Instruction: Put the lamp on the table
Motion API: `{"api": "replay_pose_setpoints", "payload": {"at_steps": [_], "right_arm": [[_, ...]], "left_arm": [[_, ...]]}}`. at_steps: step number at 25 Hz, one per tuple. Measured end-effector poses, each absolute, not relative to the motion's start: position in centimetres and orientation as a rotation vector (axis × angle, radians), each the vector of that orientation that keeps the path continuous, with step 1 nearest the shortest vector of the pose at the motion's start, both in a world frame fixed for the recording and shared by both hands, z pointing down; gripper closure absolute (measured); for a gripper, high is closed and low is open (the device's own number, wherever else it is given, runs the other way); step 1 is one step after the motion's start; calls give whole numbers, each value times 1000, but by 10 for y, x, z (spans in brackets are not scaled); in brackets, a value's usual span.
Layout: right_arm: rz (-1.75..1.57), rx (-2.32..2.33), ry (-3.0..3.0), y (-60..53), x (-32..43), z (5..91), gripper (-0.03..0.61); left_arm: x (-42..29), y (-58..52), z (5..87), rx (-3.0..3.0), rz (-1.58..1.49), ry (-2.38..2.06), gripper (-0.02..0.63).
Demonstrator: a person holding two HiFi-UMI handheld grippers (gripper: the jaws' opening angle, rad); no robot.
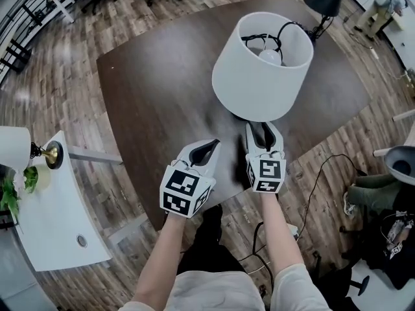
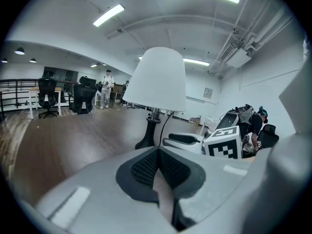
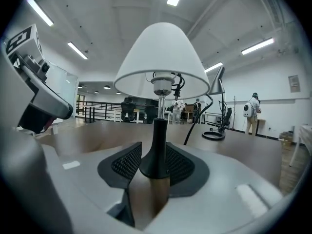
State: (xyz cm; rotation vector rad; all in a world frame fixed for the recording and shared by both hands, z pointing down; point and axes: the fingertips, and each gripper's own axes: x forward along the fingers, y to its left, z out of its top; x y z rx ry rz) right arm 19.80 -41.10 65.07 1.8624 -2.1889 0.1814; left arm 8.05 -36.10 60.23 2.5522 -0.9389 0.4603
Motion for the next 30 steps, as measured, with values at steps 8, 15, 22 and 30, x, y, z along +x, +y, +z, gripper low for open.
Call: {"api": "replay_pose_setpoints", "payload": {"at_steps": [8,15,22,30], "right_arm": [[217,1902,-2185,-366,203,628,403],[266,1938,-2177,-328,204,609,410],[371,2025,-2153,-289,206,592,426],[441,2024,-2167,-260,191,573,462]], "left_arm": [[86,-333,582,2569,441,-973,614],[91,-303,565,2577,444,-979,614],[91,-275,553,2540,404,-1001,614],[95,-254,539,2541,405,-989,614]]}}
